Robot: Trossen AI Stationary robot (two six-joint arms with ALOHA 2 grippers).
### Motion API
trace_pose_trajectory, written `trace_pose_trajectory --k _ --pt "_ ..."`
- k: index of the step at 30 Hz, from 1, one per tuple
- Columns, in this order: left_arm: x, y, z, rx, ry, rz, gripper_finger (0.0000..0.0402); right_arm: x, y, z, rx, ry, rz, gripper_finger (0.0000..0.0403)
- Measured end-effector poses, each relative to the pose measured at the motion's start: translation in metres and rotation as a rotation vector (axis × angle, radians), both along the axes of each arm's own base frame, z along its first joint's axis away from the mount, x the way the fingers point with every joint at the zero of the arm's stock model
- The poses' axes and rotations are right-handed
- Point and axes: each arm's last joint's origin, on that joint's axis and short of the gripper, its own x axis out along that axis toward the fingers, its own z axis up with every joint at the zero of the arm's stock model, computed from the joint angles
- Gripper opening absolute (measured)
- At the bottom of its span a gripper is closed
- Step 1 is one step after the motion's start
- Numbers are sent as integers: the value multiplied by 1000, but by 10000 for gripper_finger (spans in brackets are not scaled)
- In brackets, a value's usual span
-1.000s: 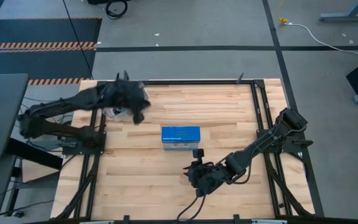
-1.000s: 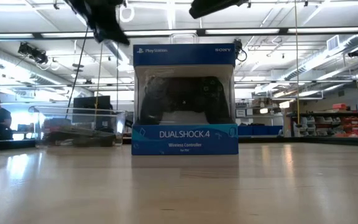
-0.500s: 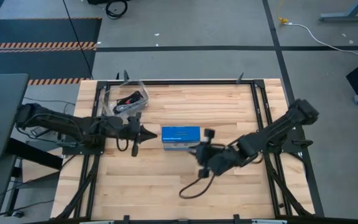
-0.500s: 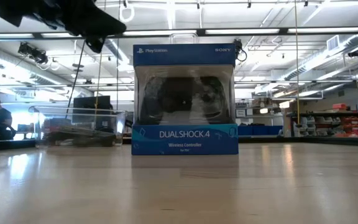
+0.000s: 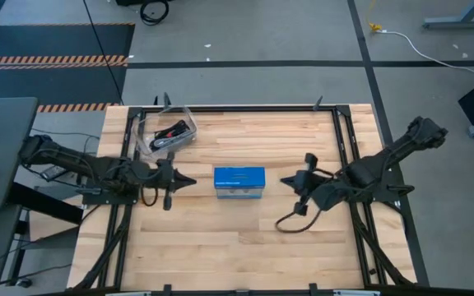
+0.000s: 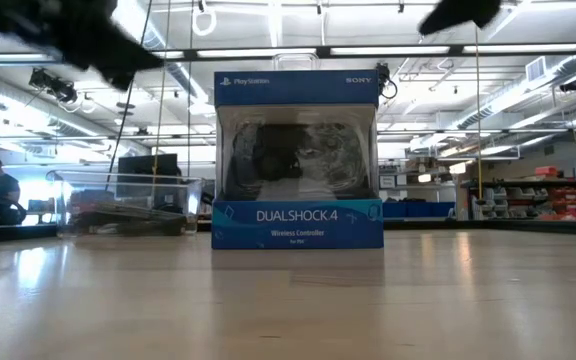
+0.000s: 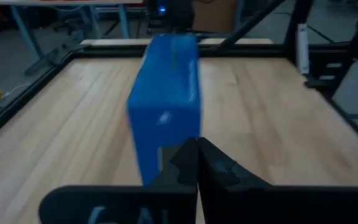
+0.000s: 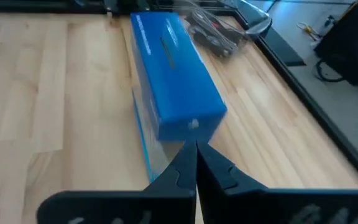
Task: Pick and place USB-C Cables
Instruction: Return to Home Position
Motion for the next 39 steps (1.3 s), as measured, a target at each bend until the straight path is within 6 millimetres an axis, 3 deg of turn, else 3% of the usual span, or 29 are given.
trace_pose_trajectory --k 4,10,15,25,39 --pt "-19 5 -30 -31 -32 25 1 -27 -12 -18 56 -91 13 2" --pt "-39 14 -54 -42 -276 15 1 -55 -31 -40 107 -277 74 2" --pt "-46 21 -56 -49 -348 -27 1 -70 -47 -48 119 -421 203 1" --pt "-47 37 -61 -73 -294 -29 0 -90 -80 -60 172 -507 241 0" --pt "-48 44 -75 -130 -181 -8 1 -97 -86 -106 145 -513 200 1"
